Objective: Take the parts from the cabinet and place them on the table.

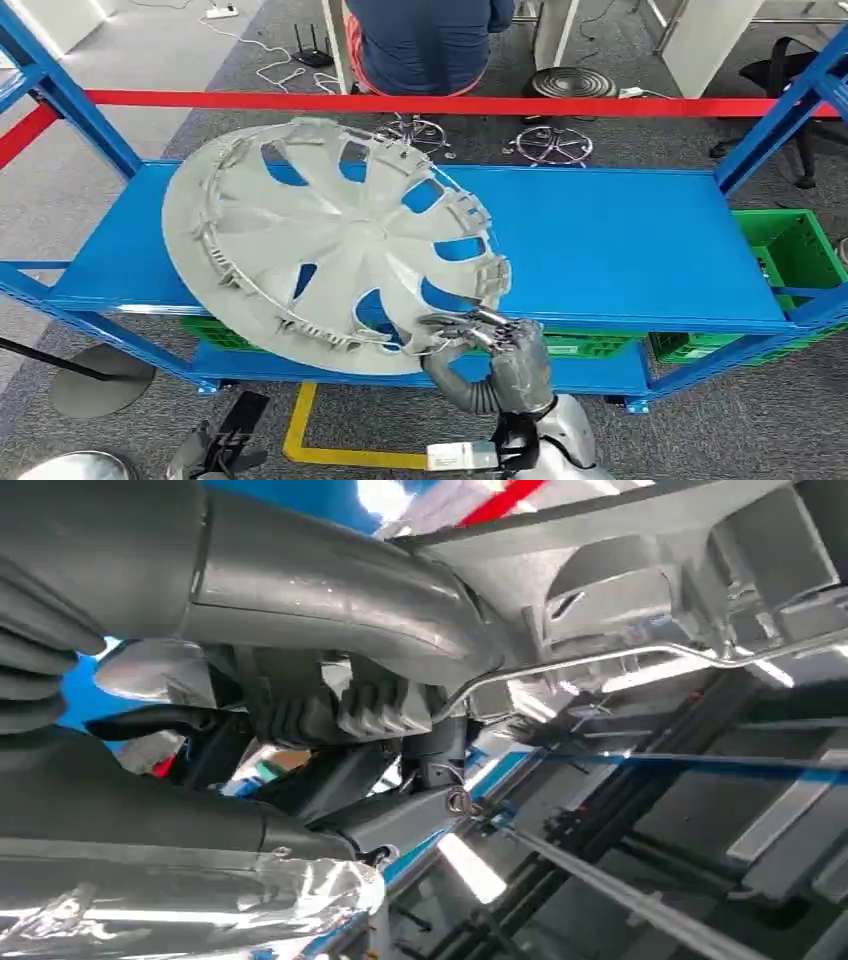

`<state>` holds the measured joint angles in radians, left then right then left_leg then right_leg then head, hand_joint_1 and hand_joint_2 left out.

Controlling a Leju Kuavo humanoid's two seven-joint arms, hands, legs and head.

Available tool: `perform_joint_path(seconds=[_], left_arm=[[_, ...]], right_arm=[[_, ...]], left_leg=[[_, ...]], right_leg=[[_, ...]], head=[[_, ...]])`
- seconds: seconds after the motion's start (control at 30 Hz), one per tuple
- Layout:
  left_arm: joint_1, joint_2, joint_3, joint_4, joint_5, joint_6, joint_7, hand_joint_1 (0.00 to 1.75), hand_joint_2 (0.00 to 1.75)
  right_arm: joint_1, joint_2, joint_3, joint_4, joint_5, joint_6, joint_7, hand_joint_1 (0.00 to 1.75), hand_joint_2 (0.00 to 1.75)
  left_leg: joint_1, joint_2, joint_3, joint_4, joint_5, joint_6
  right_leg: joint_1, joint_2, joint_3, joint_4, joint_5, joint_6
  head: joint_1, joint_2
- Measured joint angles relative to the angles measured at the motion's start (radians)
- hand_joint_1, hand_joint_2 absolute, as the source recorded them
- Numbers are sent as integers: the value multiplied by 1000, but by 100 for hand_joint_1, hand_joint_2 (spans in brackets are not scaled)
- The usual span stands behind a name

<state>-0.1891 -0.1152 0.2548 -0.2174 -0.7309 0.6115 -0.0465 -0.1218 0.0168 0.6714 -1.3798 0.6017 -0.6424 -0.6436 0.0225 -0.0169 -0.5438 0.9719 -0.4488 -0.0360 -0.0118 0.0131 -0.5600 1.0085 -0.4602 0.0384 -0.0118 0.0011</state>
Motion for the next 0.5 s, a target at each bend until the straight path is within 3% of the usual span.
perform_joint_path(seconds=[0.1,0.33,0.5], left_arm=[[9,1,14,0,13,3,-12,0,175],[16,3,34,0,19,3,-19,0,175],[23,3,51,0,34,6,-27,0,175]], right_arm=[[9,-9,2,-1,90,-10,41,175,175],[21,-29,2,-15,135,-12,63,175,175],[56,-37,-34,-60,279,-13,86,175,175]], left_leg=[[0,0,0,0,0,0],[0,0,0,0,0,0],[0,0,0,0,0,0]], right_leg=[[0,0,0,0,0,0],[0,0,-1,0,0,0],[0,0,-1,0,0,0]], head=[[0,0],[0,0],[-1,0]])
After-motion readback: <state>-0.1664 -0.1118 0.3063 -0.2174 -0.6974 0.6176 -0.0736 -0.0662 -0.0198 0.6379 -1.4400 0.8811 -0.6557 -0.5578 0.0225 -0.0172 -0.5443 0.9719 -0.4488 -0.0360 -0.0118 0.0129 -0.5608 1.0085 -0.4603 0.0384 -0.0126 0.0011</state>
